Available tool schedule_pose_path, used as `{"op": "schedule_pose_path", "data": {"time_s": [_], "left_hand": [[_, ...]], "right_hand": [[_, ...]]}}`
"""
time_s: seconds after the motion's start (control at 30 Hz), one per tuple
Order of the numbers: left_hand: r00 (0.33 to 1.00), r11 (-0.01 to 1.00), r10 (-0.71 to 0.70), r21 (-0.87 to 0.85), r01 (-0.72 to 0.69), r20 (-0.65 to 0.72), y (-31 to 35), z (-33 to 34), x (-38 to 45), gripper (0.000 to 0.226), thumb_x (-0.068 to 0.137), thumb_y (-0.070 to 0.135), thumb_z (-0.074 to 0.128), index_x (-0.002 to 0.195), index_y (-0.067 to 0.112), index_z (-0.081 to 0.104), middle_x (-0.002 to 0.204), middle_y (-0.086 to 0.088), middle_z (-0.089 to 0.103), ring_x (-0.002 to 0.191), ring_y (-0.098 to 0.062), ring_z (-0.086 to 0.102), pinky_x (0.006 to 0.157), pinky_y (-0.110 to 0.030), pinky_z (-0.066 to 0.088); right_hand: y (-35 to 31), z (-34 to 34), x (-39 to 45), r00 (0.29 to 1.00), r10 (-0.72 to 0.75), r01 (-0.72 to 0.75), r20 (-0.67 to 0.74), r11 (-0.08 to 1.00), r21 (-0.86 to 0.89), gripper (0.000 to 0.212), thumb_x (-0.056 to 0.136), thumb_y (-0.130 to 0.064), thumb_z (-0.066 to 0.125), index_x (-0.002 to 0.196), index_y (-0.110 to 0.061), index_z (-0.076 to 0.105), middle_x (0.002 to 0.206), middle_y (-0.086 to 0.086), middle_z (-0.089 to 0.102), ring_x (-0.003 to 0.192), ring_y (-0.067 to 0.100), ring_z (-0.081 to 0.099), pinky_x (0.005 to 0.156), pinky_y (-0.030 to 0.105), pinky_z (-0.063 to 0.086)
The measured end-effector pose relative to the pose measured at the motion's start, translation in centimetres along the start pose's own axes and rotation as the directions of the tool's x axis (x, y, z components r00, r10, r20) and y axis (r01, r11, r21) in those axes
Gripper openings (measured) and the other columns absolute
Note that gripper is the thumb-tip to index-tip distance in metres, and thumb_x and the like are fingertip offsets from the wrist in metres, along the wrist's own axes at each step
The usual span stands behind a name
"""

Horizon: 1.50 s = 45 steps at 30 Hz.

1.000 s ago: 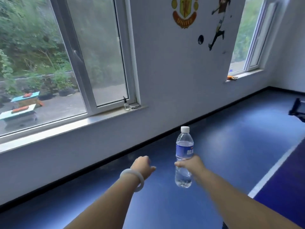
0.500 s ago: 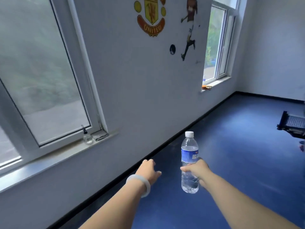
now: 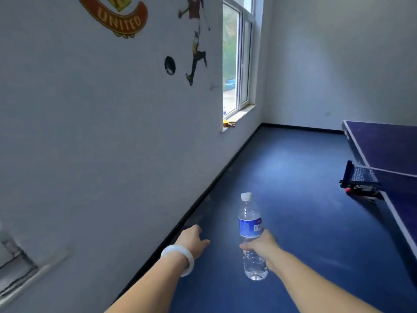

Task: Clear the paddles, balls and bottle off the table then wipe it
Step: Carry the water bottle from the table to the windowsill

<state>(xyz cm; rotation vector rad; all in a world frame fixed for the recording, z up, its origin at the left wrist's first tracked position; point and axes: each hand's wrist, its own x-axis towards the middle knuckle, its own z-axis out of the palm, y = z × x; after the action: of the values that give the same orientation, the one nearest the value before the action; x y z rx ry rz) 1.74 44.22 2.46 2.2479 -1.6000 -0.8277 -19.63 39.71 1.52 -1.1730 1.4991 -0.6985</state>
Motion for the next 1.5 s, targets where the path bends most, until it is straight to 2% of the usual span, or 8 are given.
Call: {"op": "schedule_pose_path", "data": {"time_s": [0.17, 0.4, 0.73, 0.93, 1.03, 1.17, 1.3, 1.5], "left_hand": [[0.991, 0.992, 0.086, 0.08, -0.094, 0.101, 4.7, -2.3, 14.0, 0.03, 0.095, 0.035, 0.058, 0.117, 0.017, 0.048, 0.129, -0.007, 0.056, 0.104, -0.019, 0.055, 0.094, -0.03, 0.046], [0.973, 0.979, 0.143, 0.122, -0.166, 0.183, 12.8, -2.0, 32.0, 0.048, 0.095, 0.034, 0.058, 0.133, 0.007, 0.047, 0.135, -0.008, 0.053, 0.123, -0.023, 0.052, 0.097, -0.028, 0.04], [0.988, 0.989, 0.116, 0.085, -0.124, 0.099, 26.2, -4.9, 59.1, 0.047, 0.094, 0.036, 0.059, 0.134, 0.012, 0.049, 0.132, -0.005, 0.056, 0.117, -0.02, 0.056, 0.093, -0.026, 0.043], [0.993, 0.995, 0.083, 0.043, -0.087, 0.088, 32.2, -7.3, 73.4, 0.047, 0.094, 0.035, 0.06, 0.132, 0.01, 0.049, 0.128, -0.008, 0.058, 0.113, -0.023, 0.058, 0.093, -0.029, 0.046], [0.992, 0.995, 0.089, 0.037, -0.092, 0.086, 35.4, -8.3, 82.2, 0.044, 0.094, 0.034, 0.061, 0.129, 0.009, 0.05, 0.125, -0.008, 0.059, 0.112, -0.023, 0.058, 0.094, -0.03, 0.046], [0.99, 0.992, 0.124, 0.01, -0.125, 0.074, 40.1, -10.0, 94.8, 0.041, 0.094, 0.033, 0.061, 0.125, 0.009, 0.052, 0.123, -0.009, 0.061, 0.11, -0.024, 0.06, 0.094, -0.031, 0.048], [0.985, 0.991, 0.123, 0.039, -0.129, 0.121, 44.7, -11.3, 106.3, 0.039, 0.095, 0.034, 0.059, 0.125, 0.011, 0.052, 0.125, -0.006, 0.059, 0.112, -0.022, 0.058, 0.093, -0.029, 0.047], [0.979, 0.984, 0.15, 0.08, -0.162, 0.139, 51.9, -12.0, 120.6, 0.037, 0.095, 0.035, 0.058, 0.123, 0.012, 0.053, 0.123, -0.004, 0.058, 0.11, -0.021, 0.057, 0.088, -0.027, 0.044]], "right_hand": [[-5.3, -1.4, 11.8, 0.998, 0.004, -0.003, -0.065, 1.0, 0.01, 0.031, 0.067, 0.002, 0.081, 0.091, -0.006, 0.063, 0.085, 0.015, 0.072, 0.072, 0.025, 0.066, 0.056, 0.026, 0.049], [-11.1, -5.0, 28.7, 0.989, 0.034, -0.023, -0.145, 0.997, 0.075, 0.032, 0.067, 0.005, 0.08, 0.092, -0.006, 0.064, 0.087, 0.013, 0.07, 0.079, 0.027, 0.066, 0.076, 0.038, 0.056], [-21.2, -13.4, 57.8, 0.993, 0.008, 0.0, -0.115, 0.998, 0.065, 0.034, 0.066, 0.002, 0.084, 0.092, -0.008, 0.064, 0.081, 0.009, 0.068, 0.074, 0.024, 0.065, 0.07, 0.03, 0.052], [-27.7, -15.3, 73.2, 0.996, -0.013, 0.02, -0.091, 0.997, 0.072, 0.046, 0.063, 0.002, 0.085, 0.102, -0.005, 0.062, 0.093, 0.015, 0.07, 0.082, 0.028, 0.067, 0.077, 0.036, 0.054], [-30.7, -16.0, 81.8, 0.996, -0.039, 0.043, -0.086, 0.998, 0.041, 0.044, 0.062, -0.002, 0.087, 0.098, -0.007, 0.064, 0.086, 0.011, 0.07, 0.075, 0.025, 0.068, 0.073, 0.034, 0.055], [-34.9, -17.4, 93.3, 0.996, -0.032, 0.038, -0.086, 0.997, 0.064, 0.049, 0.062, -0.001, 0.087, 0.103, -0.008, 0.061, 0.094, 0.012, 0.07, 0.086, 0.027, 0.068, 0.075, 0.033, 0.053], [-38.7, -20.2, 103.4, 0.995, -0.005, 0.015, -0.098, 0.995, 0.103, 0.047, 0.065, 0.006, 0.083, 0.104, -0.006, 0.061, 0.088, 0.009, 0.07, 0.077, 0.023, 0.068, 0.062, 0.027, 0.05], [-43.2, -25.0, 117.0, 0.991, 0.023, -0.009, -0.135, 0.994, 0.106, 0.048, 0.066, 0.005, 0.083, 0.105, -0.009, 0.058, 0.094, 0.008, 0.068, 0.087, 0.024, 0.065, 0.077, 0.032, 0.049]]}}
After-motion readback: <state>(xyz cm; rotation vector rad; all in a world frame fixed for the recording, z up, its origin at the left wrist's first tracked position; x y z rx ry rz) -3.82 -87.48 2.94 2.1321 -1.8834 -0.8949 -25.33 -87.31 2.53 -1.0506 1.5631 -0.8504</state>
